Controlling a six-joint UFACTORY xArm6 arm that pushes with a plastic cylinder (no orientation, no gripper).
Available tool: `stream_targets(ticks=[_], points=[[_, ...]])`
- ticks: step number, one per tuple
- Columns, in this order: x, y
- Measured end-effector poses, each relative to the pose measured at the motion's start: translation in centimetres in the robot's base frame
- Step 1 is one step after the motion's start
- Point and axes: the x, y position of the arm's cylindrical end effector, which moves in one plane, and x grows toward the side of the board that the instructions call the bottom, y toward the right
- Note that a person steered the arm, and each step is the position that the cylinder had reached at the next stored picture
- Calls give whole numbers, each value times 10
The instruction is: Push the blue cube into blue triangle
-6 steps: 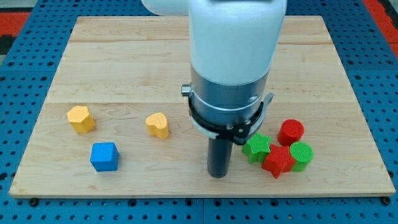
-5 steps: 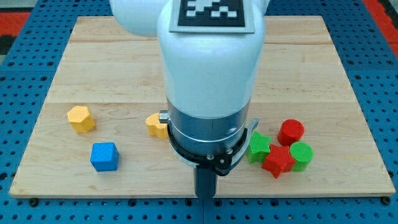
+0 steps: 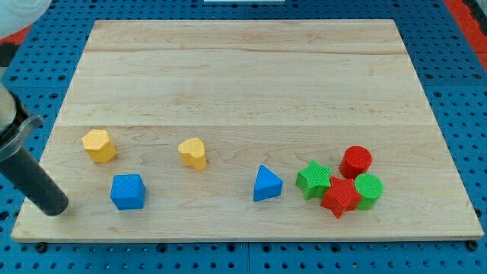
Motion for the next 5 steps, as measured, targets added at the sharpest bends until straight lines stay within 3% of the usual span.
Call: stream_targets(ticks=[1, 2, 4, 5], points=[[-11, 9], [-8, 70], [-8, 243], [-8, 224]])
